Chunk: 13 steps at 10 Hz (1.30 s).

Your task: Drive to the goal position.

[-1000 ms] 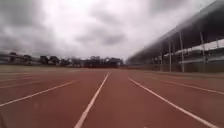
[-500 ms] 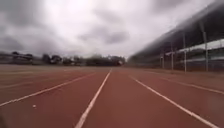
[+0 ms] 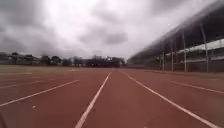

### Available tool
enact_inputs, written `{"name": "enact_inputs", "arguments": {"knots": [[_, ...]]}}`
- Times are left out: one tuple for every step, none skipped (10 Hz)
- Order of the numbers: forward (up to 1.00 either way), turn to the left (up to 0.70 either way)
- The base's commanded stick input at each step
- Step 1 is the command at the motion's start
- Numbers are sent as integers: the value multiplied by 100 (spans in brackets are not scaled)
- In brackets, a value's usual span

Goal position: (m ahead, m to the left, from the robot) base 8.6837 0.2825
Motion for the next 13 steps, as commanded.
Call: {"name": "enact_inputs", "arguments": {"knots": [[70,-35],[70,-35],[70,-35],[70,-21],[70,-3],[70,0],[70,0],[70,0],[70,0],[70,0],[70,0],[70,0],[70,0]]}}
